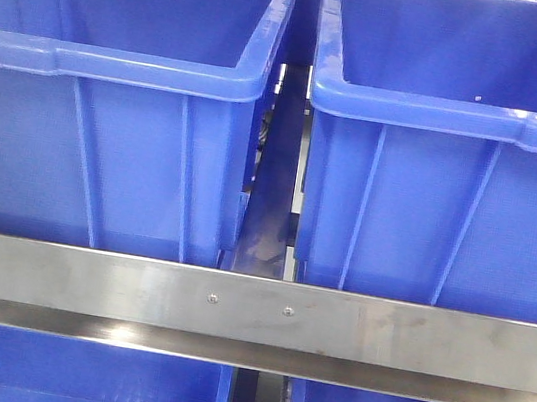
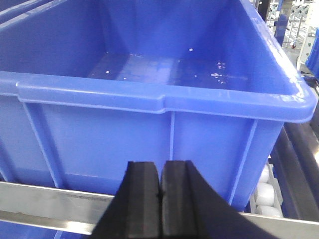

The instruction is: Sort and place red and blue blocks on shelf

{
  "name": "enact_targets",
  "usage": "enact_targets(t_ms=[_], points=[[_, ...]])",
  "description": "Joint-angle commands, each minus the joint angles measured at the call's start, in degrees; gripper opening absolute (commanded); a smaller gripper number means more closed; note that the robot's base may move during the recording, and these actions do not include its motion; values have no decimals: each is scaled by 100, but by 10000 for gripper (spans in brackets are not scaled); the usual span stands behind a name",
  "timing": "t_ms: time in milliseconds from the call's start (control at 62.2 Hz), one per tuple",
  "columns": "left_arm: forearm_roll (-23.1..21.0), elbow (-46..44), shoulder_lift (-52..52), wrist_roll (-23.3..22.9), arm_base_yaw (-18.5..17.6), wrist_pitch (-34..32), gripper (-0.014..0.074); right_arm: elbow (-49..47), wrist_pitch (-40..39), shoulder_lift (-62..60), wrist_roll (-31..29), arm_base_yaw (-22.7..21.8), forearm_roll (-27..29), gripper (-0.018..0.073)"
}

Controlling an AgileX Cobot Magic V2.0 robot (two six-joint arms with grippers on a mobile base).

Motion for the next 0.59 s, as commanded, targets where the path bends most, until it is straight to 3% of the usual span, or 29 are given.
enact_targets(t_ms=[0, 289, 579], points=[[-32, -167, 32, 20, 2, -510, 125, -133, -566, -129, -35, 3, 15, 49], [-51, 350, -526, 20, 61, -543, 125, -133, -564, -124, -35, 3, 15, 49], [136, 888, -1809, 20, 842, 94, 125, -133, -564, -124, -35, 3, 15, 49]])
